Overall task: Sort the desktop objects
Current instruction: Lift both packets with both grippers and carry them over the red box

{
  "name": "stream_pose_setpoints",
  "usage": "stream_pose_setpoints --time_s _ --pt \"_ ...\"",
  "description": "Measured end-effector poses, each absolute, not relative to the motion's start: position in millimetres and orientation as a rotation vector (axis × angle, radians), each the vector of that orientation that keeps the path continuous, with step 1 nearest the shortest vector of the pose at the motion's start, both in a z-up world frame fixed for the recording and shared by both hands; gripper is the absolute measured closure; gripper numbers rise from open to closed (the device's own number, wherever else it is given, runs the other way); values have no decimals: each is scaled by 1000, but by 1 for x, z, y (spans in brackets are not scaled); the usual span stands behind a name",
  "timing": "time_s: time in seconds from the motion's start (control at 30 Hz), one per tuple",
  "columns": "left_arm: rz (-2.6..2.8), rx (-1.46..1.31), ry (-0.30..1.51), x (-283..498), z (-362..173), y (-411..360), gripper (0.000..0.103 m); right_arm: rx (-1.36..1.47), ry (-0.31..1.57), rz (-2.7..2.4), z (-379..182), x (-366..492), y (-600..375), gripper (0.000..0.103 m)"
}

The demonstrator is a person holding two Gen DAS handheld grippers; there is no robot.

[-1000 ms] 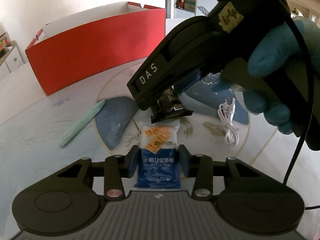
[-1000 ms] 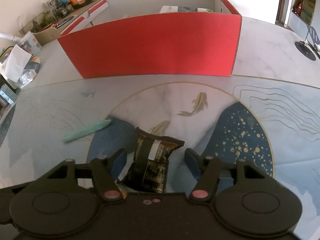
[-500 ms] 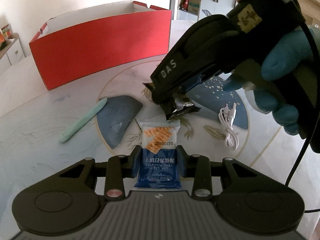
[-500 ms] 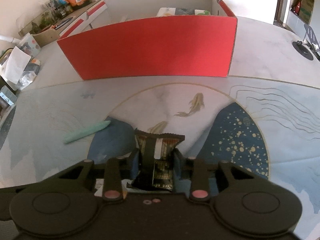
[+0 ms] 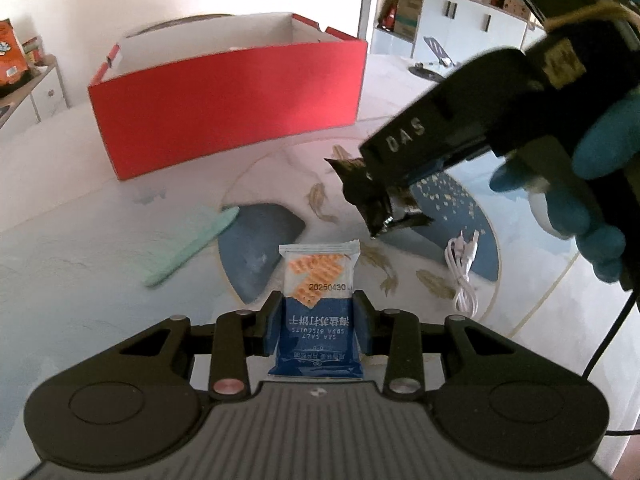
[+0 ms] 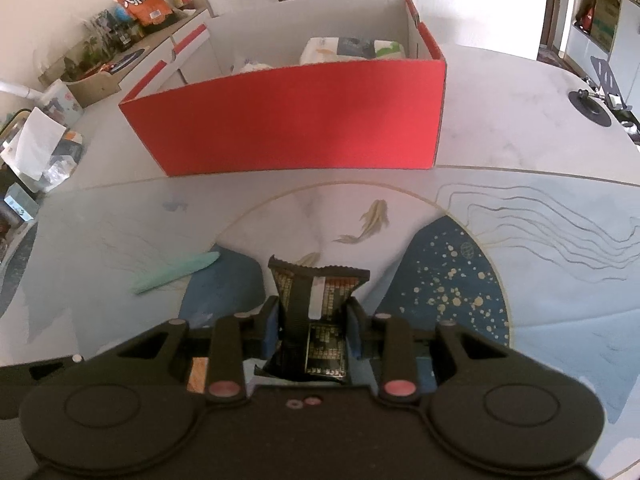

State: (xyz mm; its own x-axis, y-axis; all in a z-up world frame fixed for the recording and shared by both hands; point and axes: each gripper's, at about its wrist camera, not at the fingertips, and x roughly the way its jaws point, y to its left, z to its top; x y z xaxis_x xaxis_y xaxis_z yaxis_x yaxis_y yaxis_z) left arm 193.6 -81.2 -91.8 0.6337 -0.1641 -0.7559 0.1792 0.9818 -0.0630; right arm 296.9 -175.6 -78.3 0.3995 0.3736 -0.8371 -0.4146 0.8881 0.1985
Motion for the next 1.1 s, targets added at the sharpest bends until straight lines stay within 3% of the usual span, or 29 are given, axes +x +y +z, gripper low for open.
stream_pose_setpoints --time_s 1.1 --pt "-29 -103 719 199 25 -20 68 -38 920 604 21 260 -181 70"
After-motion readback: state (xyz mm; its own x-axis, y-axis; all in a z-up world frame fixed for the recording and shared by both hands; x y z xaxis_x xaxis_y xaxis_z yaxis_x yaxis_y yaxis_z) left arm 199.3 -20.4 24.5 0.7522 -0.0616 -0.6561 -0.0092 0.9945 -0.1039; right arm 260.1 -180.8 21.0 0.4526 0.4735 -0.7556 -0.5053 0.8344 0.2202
